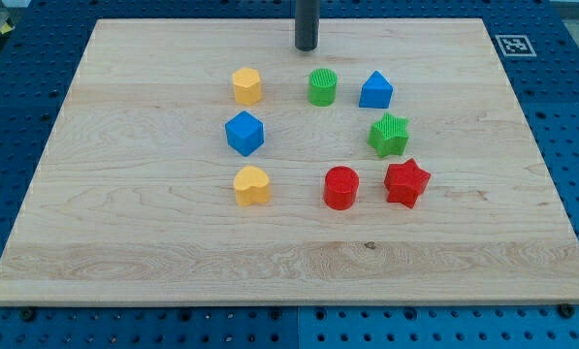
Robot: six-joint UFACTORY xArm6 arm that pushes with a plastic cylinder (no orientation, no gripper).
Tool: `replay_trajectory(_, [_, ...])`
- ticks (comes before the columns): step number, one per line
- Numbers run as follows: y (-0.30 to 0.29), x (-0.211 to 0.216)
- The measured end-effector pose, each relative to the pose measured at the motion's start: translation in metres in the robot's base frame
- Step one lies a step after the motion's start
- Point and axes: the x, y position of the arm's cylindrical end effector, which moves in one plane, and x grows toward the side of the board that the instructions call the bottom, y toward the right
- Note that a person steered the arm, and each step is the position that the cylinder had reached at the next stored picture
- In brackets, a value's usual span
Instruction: Push the green circle into the green star
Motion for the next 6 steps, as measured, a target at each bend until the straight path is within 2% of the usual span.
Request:
replay_trajectory(1, [0.0, 0.0])
replay_trajectory(2, [0.0, 0.029])
replay_trajectory(3, [0.0, 0.075])
replay_trajectory(4, [0.001, 0.079])
replay_trajectory(6, [0.036, 0.122])
